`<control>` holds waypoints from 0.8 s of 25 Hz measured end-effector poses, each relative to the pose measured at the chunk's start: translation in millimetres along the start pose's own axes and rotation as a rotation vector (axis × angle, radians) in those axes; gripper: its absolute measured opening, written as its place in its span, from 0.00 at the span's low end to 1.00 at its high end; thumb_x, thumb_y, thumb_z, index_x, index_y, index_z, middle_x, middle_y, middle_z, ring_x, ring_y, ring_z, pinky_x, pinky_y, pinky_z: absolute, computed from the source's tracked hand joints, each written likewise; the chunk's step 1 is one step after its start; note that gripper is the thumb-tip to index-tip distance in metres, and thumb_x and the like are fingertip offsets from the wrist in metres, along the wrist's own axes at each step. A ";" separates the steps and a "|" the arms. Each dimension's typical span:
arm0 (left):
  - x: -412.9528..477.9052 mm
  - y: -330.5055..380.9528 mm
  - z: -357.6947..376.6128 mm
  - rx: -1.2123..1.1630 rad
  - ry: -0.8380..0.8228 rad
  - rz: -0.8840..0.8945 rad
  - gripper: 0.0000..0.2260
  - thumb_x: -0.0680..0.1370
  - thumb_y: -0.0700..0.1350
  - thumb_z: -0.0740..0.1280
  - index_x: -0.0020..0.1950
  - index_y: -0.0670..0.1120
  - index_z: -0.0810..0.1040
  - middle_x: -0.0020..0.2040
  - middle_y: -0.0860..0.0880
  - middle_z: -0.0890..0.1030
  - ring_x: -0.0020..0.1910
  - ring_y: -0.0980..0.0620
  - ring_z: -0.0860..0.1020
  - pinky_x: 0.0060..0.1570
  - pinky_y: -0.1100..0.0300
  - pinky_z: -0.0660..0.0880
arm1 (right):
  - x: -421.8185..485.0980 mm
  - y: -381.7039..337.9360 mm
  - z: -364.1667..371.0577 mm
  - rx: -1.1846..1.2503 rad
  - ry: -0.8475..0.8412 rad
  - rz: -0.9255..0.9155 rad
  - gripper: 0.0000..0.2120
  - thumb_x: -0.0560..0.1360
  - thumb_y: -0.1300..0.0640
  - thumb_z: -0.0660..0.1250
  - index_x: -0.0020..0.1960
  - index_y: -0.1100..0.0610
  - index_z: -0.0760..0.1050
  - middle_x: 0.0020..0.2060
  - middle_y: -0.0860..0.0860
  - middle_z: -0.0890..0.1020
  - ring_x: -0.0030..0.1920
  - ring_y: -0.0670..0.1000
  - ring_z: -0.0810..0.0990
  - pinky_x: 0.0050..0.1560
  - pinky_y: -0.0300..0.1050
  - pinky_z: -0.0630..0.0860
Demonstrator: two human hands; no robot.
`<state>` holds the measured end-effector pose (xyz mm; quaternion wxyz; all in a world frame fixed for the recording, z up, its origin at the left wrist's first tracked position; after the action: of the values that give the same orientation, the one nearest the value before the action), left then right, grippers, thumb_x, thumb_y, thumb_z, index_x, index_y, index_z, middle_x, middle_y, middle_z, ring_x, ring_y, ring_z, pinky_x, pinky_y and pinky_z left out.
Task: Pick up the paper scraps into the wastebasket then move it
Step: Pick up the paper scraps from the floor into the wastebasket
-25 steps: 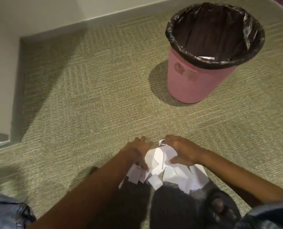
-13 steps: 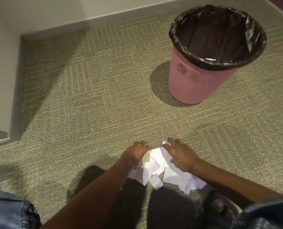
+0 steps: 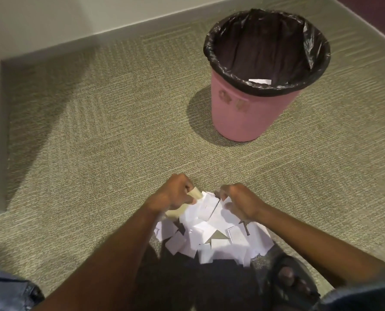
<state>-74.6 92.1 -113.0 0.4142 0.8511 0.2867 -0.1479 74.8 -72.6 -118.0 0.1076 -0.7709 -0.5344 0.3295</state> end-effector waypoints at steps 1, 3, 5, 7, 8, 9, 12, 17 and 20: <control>4.9 2.0 -2.9 -0.019 0.008 -0.010 0.18 0.65 0.39 0.79 0.24 0.47 0.71 0.26 0.53 0.67 0.27 0.55 0.65 0.31 0.61 0.62 | -0.7 -0.1 -6.2 0.038 0.023 0.014 0.06 0.72 0.65 0.71 0.47 0.58 0.77 0.45 0.55 0.83 0.44 0.54 0.80 0.40 0.45 0.73; 14.0 9.5 -9.1 -0.055 0.027 -0.008 0.09 0.66 0.40 0.79 0.32 0.40 0.80 0.29 0.50 0.73 0.29 0.54 0.70 0.32 0.62 0.66 | -2.5 -0.2 -18.3 0.085 0.059 0.048 0.06 0.71 0.64 0.73 0.45 0.57 0.77 0.45 0.54 0.84 0.46 0.53 0.80 0.45 0.48 0.77; 20.9 19.7 -15.6 -0.106 0.027 0.017 0.08 0.66 0.40 0.79 0.34 0.39 0.81 0.30 0.49 0.76 0.29 0.53 0.72 0.32 0.61 0.69 | -4.4 1.0 -29.2 0.122 0.098 0.078 0.09 0.71 0.64 0.74 0.42 0.53 0.75 0.45 0.51 0.83 0.47 0.52 0.80 0.42 0.44 0.76; 25.2 26.9 -23.4 -0.143 0.043 0.045 0.10 0.67 0.40 0.79 0.36 0.35 0.80 0.30 0.48 0.76 0.30 0.53 0.72 0.33 0.60 0.69 | -5.3 2.1 -41.4 0.172 0.147 0.101 0.13 0.71 0.64 0.74 0.38 0.51 0.73 0.43 0.49 0.81 0.45 0.50 0.79 0.36 0.40 0.71; 25.9 29.2 -27.2 -0.163 0.048 0.056 0.12 0.67 0.39 0.78 0.37 0.33 0.79 0.31 0.46 0.75 0.31 0.53 0.71 0.34 0.60 0.69 | -6.1 1.9 -47.5 0.198 0.166 0.107 0.13 0.71 0.65 0.74 0.37 0.51 0.73 0.42 0.49 0.81 0.44 0.50 0.79 0.35 0.41 0.71; 26.2 31.5 -31.7 -0.182 0.054 0.065 0.13 0.68 0.39 0.78 0.38 0.31 0.78 0.31 0.45 0.74 0.31 0.53 0.71 0.34 0.60 0.68 | -6.7 1.4 -53.6 0.219 0.186 0.109 0.13 0.70 0.65 0.73 0.37 0.51 0.73 0.41 0.49 0.81 0.43 0.50 0.80 0.36 0.42 0.73; 26.3 36.4 -44.4 -0.253 0.059 0.081 0.16 0.69 0.39 0.78 0.38 0.28 0.75 0.32 0.45 0.73 0.32 0.52 0.70 0.32 0.61 0.66 | -8.6 -3.5 -71.2 0.259 0.244 0.094 0.09 0.71 0.64 0.74 0.39 0.54 0.76 0.42 0.49 0.82 0.44 0.50 0.80 0.42 0.49 0.79; 15.6 57.7 -75.4 -0.397 0.024 0.064 0.07 0.70 0.40 0.77 0.41 0.37 0.83 0.32 0.42 0.79 0.27 0.52 0.73 0.26 0.63 0.69 | -10.0 -16.4 -98.3 0.300 0.309 0.089 0.09 0.71 0.63 0.74 0.39 0.53 0.76 0.39 0.46 0.81 0.41 0.47 0.79 0.38 0.45 0.77; 10.0 74.4 -95.5 -0.421 0.029 0.072 0.06 0.70 0.40 0.77 0.43 0.40 0.85 0.35 0.38 0.82 0.31 0.48 0.74 0.28 0.61 0.70 | -15.2 -25.1 -117.8 0.348 0.350 0.081 0.09 0.71 0.62 0.74 0.39 0.53 0.77 0.39 0.48 0.82 0.41 0.50 0.81 0.37 0.46 0.78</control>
<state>-19.9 134.5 -13.2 0.5837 0.7575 0.2866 -0.0577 126.1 -54.0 -9.5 0.3164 -0.8068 -0.4114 0.2822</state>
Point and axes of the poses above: each hand's wrist, its own x-axis towards the middle knuckle, its own z-axis out of the palm, y = z × x, the point moved 1 cm from there along x, towards the middle knuckle
